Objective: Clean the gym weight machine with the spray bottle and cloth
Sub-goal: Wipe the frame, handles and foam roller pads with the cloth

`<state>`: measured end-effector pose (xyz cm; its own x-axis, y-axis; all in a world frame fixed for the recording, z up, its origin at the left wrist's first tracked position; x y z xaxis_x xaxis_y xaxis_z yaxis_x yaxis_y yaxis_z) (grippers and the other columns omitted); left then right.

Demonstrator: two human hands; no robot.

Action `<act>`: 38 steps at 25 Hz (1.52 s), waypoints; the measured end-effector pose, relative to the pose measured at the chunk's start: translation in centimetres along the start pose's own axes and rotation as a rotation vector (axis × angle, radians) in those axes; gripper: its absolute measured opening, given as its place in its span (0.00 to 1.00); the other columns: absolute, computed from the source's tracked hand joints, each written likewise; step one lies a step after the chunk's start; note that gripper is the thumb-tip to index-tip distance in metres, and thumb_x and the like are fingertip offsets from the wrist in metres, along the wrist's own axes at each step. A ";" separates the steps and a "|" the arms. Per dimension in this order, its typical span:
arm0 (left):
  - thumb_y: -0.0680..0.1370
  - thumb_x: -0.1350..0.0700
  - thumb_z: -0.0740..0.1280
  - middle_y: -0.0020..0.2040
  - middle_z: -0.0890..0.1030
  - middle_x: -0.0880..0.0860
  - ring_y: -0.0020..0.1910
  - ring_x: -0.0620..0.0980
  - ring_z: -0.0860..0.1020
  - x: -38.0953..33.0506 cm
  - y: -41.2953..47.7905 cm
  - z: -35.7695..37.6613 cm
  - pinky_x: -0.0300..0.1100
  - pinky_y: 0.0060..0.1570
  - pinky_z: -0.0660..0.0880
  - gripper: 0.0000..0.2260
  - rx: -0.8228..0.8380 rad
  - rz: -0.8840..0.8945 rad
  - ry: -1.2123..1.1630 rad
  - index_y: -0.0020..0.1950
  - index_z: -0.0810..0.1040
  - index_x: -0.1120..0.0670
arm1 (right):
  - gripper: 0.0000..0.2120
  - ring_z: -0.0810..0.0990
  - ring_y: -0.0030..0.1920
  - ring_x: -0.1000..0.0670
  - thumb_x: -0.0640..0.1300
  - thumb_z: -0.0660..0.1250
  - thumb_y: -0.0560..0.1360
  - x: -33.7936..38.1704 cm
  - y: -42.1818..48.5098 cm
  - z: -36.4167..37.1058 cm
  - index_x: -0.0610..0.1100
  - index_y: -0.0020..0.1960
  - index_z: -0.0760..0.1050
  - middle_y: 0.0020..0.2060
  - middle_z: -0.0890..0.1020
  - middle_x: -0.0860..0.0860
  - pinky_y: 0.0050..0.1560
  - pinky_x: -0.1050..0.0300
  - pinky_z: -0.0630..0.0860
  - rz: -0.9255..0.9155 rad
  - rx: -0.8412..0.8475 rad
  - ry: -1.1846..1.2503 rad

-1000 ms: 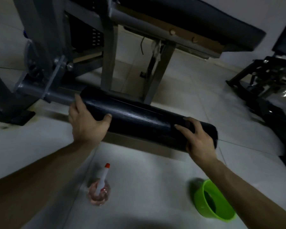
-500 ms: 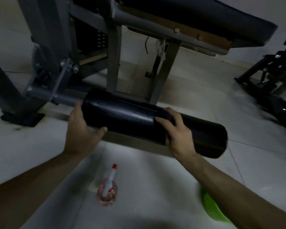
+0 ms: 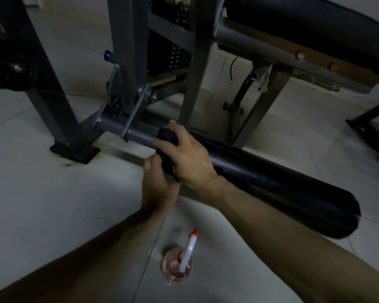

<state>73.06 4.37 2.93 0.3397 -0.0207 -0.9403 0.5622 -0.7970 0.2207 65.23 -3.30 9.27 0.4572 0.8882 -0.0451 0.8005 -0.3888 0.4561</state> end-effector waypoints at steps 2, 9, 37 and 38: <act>0.75 0.55 0.76 0.71 0.68 0.51 0.64 0.44 0.73 -0.5 0.3 -0.2 0.29 0.49 0.75 0.34 0.010 0.009 0.014 0.77 0.66 0.48 | 0.25 0.72 0.66 0.39 0.43 0.75 0.75 -2.0 -1.9 -0.9 0.48 0.70 0.76 0.70 0.70 0.41 0.53 0.44 0.82 0.059 0.012 -0.016; 0.73 0.50 0.77 0.79 0.59 0.54 0.76 0.59 0.63 -2.9 -0.5 2.1 0.53 0.68 0.70 0.45 -0.067 -0.023 0.087 0.82 0.53 0.49 | 0.27 0.76 0.64 0.34 0.33 0.66 0.73 -8.4 -13.9 -5.5 0.45 0.71 0.77 0.69 0.72 0.35 0.55 0.44 0.81 0.117 -0.038 -0.184; 0.73 0.55 0.77 0.71 0.71 0.52 0.66 0.47 0.72 -0.3 -0.9 -0.2 0.47 0.61 0.75 0.35 -0.011 0.047 0.041 0.77 0.67 0.48 | 0.25 0.72 0.72 0.39 0.39 0.72 0.75 -2.2 -6.0 -1.9 0.46 0.71 0.72 0.72 0.70 0.43 0.50 0.42 0.84 0.161 -0.051 0.069; 0.74 0.55 0.76 0.71 0.71 0.51 0.65 0.44 0.71 -0.3 -0.6 -0.4 0.45 0.61 0.75 0.34 -0.016 0.060 0.056 0.77 0.67 0.49 | 0.27 0.74 0.69 0.38 0.40 0.73 0.75 -0.9 -3.6 -1.1 0.47 0.72 0.71 0.72 0.69 0.43 0.47 0.42 0.85 0.138 -0.035 0.075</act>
<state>72.94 5.07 3.20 0.4145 -0.0341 -0.9094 0.5511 -0.7858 0.2806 61.55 -2.40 8.69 0.5306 0.8433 0.0857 0.7178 -0.5008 0.4838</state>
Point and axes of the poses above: each hand's wrist, its own y-axis towards the middle knuckle, its own z-axis out of the palm, x = y × z, the point moved 1 cm from there along y, towards the middle knuckle
